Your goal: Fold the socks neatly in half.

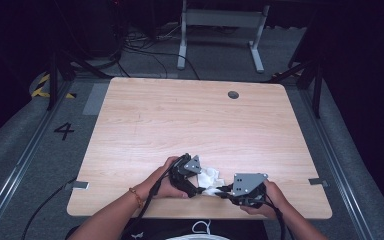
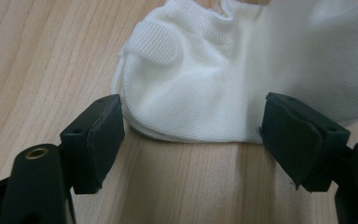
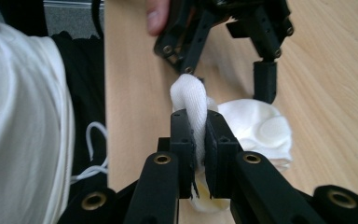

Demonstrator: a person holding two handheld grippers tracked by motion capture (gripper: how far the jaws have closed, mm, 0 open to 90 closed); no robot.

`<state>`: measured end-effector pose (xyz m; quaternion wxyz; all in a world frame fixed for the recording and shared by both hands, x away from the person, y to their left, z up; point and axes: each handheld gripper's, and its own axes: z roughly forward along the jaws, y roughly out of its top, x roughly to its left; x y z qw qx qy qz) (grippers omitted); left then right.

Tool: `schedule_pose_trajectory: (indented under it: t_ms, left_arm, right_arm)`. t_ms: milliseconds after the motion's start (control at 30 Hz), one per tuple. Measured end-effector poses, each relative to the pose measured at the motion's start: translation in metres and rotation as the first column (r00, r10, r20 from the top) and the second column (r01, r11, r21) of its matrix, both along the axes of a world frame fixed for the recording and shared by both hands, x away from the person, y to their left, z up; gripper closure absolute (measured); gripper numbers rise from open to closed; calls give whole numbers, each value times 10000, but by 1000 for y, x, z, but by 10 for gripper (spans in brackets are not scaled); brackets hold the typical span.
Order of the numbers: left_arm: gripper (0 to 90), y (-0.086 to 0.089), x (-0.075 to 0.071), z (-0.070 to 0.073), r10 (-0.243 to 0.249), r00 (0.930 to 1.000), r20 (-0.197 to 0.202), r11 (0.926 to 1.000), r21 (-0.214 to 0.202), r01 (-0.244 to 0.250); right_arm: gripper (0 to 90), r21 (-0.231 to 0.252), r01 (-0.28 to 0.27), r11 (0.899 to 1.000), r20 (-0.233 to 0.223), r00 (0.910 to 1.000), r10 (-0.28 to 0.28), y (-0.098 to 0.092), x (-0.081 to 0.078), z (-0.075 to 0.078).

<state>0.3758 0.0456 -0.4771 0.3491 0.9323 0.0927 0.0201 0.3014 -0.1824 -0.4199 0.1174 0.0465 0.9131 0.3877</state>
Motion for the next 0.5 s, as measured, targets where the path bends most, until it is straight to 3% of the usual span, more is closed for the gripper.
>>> schedule_pose_trajectory:
  t_ms: [167, 233, 367, 500]
  left_arm:
    - [218, 2, 3, 0, 92, 9999, -51, 10000, -18, -92]
    - [218, 4, 5, -1, -9, 10000, 98, 10000, -74, 10]
    - [219, 5, 6, -1, -41, 10000, -44, 9999, -130, 41]
    - [218, 6, 7, -2, -78, 9999, -86, 9998, -158, 76]
  right_arm:
    - [836, -105, 294, 9995, -222, 9993, -296, 7, 18, 2]
    - [836, -178, 439, 9989, -300, 9986, -444, 9, 25, 1]
    - [836, -239, 693, 9973, -524, 9961, -705, 13, 37, -2]
    - [836, -535, 840, 9950, -480, 9951, -866, 21, 46, -5]
